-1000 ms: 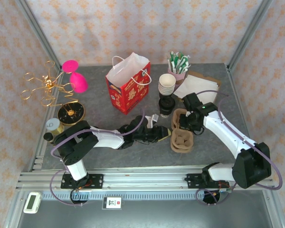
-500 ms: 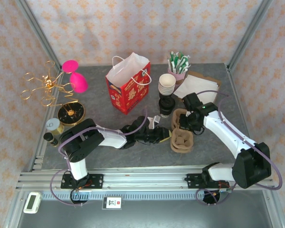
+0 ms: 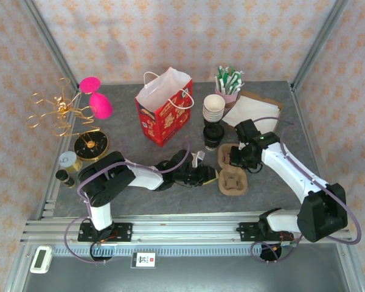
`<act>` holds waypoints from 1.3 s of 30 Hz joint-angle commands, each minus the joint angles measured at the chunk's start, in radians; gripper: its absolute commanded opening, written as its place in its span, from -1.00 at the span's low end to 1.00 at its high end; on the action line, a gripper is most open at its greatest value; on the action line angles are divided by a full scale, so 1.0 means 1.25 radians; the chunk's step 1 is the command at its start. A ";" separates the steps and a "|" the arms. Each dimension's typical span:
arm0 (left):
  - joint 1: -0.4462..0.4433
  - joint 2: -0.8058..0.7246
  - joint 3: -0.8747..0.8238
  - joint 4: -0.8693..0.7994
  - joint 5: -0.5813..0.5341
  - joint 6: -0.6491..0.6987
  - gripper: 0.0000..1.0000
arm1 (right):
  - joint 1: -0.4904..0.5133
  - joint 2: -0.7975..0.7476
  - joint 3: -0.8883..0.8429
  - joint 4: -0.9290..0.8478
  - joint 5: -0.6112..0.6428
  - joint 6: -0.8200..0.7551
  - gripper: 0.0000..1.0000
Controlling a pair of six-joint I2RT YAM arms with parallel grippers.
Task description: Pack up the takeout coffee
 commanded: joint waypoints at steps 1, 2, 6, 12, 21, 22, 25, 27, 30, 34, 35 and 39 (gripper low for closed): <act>-0.002 -0.008 0.030 -0.048 -0.028 0.044 -0.36 | 0.000 -0.025 0.012 -0.020 0.029 0.012 -0.73; 0.000 -0.008 0.032 -0.049 -0.028 0.046 -0.35 | 0.001 -0.026 0.010 -0.020 0.035 0.012 -0.73; 0.000 0.000 0.041 -0.029 -0.015 0.042 -0.35 | 0.001 -0.007 0.006 -0.018 0.037 0.004 -0.56; 0.000 -0.017 0.030 -0.038 -0.032 0.045 -0.36 | 0.047 0.038 0.030 -0.022 0.121 0.021 -0.23; 0.001 -0.028 0.025 -0.059 -0.050 0.055 -0.37 | 0.111 0.074 0.033 -0.041 0.204 0.048 -0.06; 0.001 -0.029 0.025 -0.064 -0.053 0.058 -0.37 | 0.118 0.080 0.035 -0.038 0.200 0.049 -0.06; 0.001 -0.029 0.025 -0.064 -0.055 0.056 -0.38 | 0.137 0.099 0.050 -0.043 0.218 0.053 -0.05; 0.001 -0.029 0.023 -0.064 -0.057 0.054 -0.39 | 0.140 0.106 0.052 -0.041 0.221 0.051 -0.04; 0.001 -0.029 0.020 -0.059 -0.058 0.051 -0.40 | 0.141 0.118 0.056 -0.038 0.224 0.047 -0.03; 0.001 -0.029 0.018 -0.059 -0.058 0.052 -0.40 | 0.143 0.128 0.059 -0.034 0.227 0.044 -0.04; 0.001 -0.029 0.017 -0.061 -0.060 0.051 -0.40 | 0.143 0.132 0.060 -0.033 0.227 0.044 -0.04; 0.001 -0.032 0.009 -0.056 -0.064 0.050 -0.40 | 0.146 0.139 0.056 -0.028 0.224 0.046 -0.03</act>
